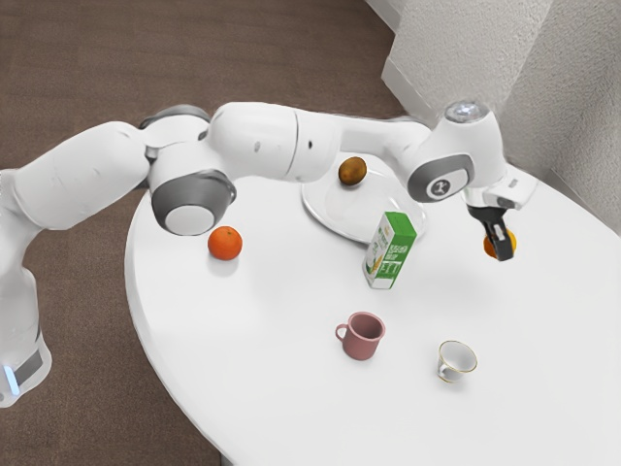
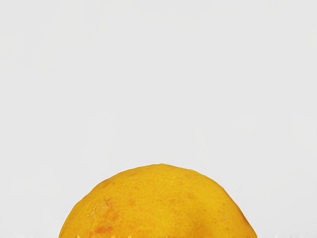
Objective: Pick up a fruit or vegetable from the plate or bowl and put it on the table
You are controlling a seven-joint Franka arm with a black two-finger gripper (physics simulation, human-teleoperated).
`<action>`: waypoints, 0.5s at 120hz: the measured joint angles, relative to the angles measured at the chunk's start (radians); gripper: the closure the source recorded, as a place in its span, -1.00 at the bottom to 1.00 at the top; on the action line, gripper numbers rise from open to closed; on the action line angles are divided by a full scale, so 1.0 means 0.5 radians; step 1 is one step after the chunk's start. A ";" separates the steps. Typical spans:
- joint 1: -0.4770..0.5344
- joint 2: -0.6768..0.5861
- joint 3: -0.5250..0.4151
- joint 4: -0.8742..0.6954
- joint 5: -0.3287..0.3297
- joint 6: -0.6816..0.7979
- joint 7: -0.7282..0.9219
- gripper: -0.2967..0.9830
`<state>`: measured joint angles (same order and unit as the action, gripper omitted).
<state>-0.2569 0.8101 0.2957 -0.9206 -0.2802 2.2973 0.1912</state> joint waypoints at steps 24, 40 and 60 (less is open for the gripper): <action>0.016 0.096 -0.034 -0.014 -0.010 0.096 -0.009 -0.27; -0.080 -0.230 0.143 -0.044 0.031 -0.228 -0.017 -0.41; -0.140 -1.324 0.234 -0.595 0.482 -1.396 -0.087 -0.47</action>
<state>-0.3268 0.1480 0.4127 -1.2182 -0.0393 1.5994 0.1478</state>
